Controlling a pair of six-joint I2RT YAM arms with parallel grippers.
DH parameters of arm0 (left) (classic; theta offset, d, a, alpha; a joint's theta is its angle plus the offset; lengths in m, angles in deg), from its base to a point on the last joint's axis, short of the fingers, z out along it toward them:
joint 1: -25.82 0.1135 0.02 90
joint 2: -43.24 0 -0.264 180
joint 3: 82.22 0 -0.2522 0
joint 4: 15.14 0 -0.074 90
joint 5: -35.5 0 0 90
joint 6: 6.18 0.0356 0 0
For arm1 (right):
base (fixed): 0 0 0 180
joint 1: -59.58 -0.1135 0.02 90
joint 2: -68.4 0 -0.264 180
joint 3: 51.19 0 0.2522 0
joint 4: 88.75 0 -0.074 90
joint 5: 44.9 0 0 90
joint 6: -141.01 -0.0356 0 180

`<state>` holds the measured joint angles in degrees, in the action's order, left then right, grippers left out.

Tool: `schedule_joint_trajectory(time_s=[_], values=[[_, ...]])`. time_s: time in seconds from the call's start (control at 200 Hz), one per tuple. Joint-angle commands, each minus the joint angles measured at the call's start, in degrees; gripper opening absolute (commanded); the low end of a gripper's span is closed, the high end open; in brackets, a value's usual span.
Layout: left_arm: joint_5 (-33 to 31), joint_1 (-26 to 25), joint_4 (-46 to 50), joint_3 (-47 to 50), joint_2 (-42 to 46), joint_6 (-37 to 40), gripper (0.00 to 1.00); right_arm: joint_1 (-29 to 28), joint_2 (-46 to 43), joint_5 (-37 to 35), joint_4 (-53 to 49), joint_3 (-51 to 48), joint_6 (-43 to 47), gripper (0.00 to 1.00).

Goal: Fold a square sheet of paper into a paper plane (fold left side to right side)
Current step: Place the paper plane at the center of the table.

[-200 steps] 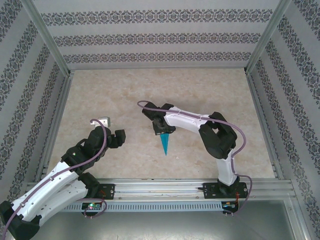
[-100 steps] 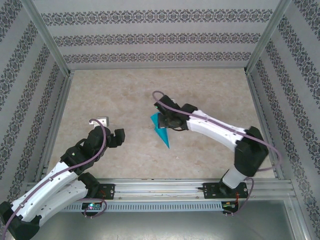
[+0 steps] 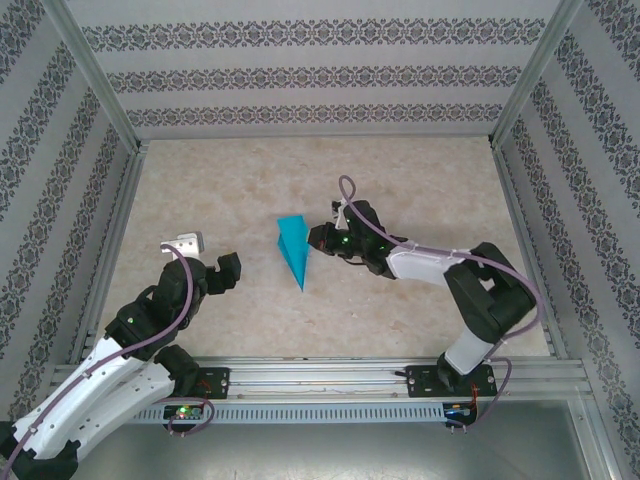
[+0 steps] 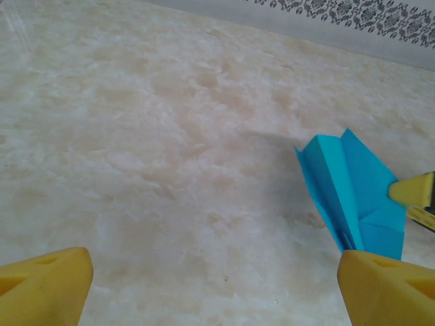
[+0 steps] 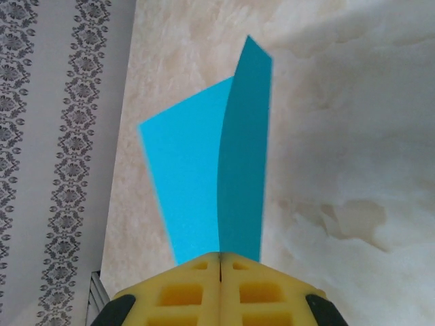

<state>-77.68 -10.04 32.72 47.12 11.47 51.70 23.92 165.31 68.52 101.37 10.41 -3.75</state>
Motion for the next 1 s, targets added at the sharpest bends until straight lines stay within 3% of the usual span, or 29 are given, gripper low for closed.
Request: schedule_joint_trajectory(time_s=[0.0, 0.255, 0.859, 0.994], values=[[-0.7, 0.9, 2.5, -1.2, 0.2, -0.4, 0.93, 0.1, 3.9, 1.9, 9.1, -0.7, -1.2, 0.00], [1.2, 0.9, 1.0, 0.4, -0.5, -1.0, 0.92, 1.3, 8.1, -0.4, 9.6, -3.7, 0.9, 0.00], [3.7, 0.9, -1.8, 0.6, -5.3, -1.3, 0.92, 2.8, 1.1, -4.1, 5.3, -9.0, 4.9, 0.00], [3.8, 0.9, -2.0, 0.5, -5.8, -1.4, 0.92, 2.9, 1.1, -4.3, 4.5, -9.2, 5.1, 0.05]])
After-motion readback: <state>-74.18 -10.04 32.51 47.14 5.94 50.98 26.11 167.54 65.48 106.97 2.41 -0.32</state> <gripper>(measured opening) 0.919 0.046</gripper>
